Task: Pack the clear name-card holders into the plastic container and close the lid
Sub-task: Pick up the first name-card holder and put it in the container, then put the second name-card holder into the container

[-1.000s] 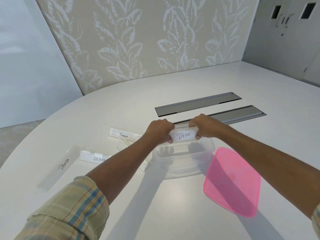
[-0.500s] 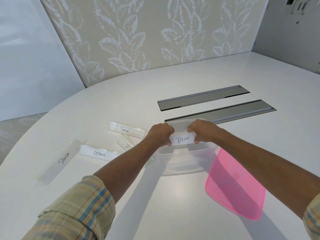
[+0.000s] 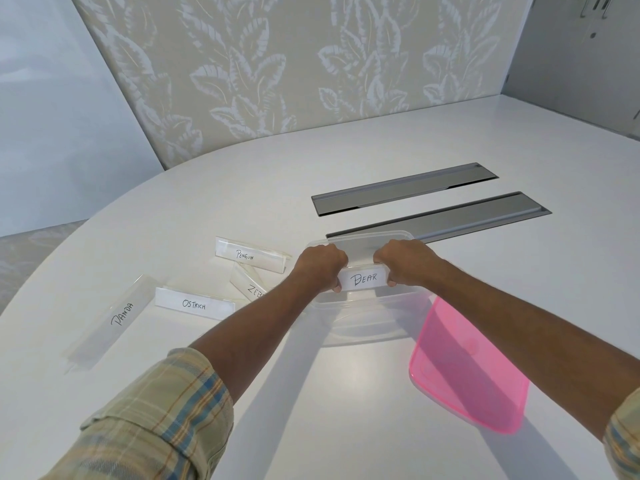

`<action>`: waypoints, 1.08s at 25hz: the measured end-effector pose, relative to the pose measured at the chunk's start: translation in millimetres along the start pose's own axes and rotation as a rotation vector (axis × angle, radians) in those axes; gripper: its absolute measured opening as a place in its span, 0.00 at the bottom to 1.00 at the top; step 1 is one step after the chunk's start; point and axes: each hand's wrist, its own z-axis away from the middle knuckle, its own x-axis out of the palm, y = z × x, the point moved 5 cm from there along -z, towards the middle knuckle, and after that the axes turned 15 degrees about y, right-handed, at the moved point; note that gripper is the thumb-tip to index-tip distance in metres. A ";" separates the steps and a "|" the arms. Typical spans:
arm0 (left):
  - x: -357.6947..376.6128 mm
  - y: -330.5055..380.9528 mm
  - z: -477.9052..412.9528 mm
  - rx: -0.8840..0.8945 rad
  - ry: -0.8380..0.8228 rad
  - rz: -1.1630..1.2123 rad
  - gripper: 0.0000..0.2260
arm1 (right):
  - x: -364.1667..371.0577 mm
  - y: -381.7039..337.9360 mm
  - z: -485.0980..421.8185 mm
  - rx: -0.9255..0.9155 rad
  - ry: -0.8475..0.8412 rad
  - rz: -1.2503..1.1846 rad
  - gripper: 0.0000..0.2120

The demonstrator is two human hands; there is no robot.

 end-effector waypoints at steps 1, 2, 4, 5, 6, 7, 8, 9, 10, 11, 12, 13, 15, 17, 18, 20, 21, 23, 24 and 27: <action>0.2 -0.2 0.2 0.001 0.001 -0.004 0.26 | 0.1 -0.6 0.0 -0.007 0.001 0.012 0.24; 0.3 -0.5 0.3 0.000 0.003 -0.005 0.26 | -1.1 -1.9 0.8 -0.009 -0.001 0.023 0.23; 0.7 -0.7 0.1 0.004 0.014 0.006 0.26 | -2.8 -2.7 1.8 -0.006 -0.001 0.026 0.23; 0.4 -0.6 -0.1 0.006 0.027 0.022 0.26 | -3.2 -2.2 1.4 -0.001 0.008 0.013 0.23; -1.2 -0.3 -0.3 0.005 0.046 0.047 0.25 | -5.2 -1.7 2.0 0.010 0.017 -0.011 0.22; -4.9 -0.3 -0.3 0.002 0.070 0.077 0.25 | -6.3 0.2 1.4 0.023 0.031 -0.050 0.23; -10.9 -1.1 -0.4 -0.001 0.099 0.110 0.24 | -10.1 1.5 1.4 0.044 0.038 -0.096 0.23; -18.9 -2.9 -0.2 -0.005 0.137 0.145 0.21 | -13.4 3.7 0.5 0.067 0.047 -0.144 0.23; -28.4 -6.2 0.5 -0.009 0.181 0.176 0.18 | -18.8 4.6 0.7 0.084 0.051 -0.171 0.23; -38.9 -10.9 2.2 -0.015 0.230 0.198 0.15 | -24.4 6.2 0.3 0.096 0.068 -0.207 0.22; -50.4 -17.3 5.5 -0.026 0.282 0.211 0.13 | -33.6 5.3 1.3 0.104 0.088 -0.231 0.21; -61.6 -24.9 9.6 -0.039 0.333 0.217 0.11 | -42.9 3.9 1.5 0.110 0.126 -0.260 0.20; -78.9 -44.4 20.0 -0.076 0.400 0.228 0.09 | -65.7 -3.8 2.1 0.118 0.201 -0.319 0.16; -87.9 -65.4 32.3 -0.118 0.406 0.235 0.09 | -84.9 -15.6 3.8 0.143 0.253 -0.373 0.07; -90.4 -75.4 38.4 -0.136 0.398 0.237 0.10 | -91.4 -21.8 3.0 0.166 0.271 -0.397 0.10; -91.5 -95.2 50.4 -0.171 0.377 0.238 0.10 | -107.0 -41.2 2.0 0.185 0.319 -0.459 0.09; -90.1 -104.1 56.8 -0.185 0.364 0.237 0.10 | -116.2 -54.3 3.2 0.172 0.339 -0.497 0.03; -84.5 -119.5 69.8 -0.201 0.326 0.222 0.09 | -126.6 -81.0 0.5 0.154 0.373 -0.537 0.12; -80.6 -125.7 75.4 -0.205 0.302 0.212 0.08 | -128.6 -95.1 -1.6 0.143 0.378 -0.551 0.14; -66.7 -141.5 88.6 -0.210 0.235 0.197 0.09 | -128.8 -139.1 -4.4 0.097 0.364 -0.579 0.16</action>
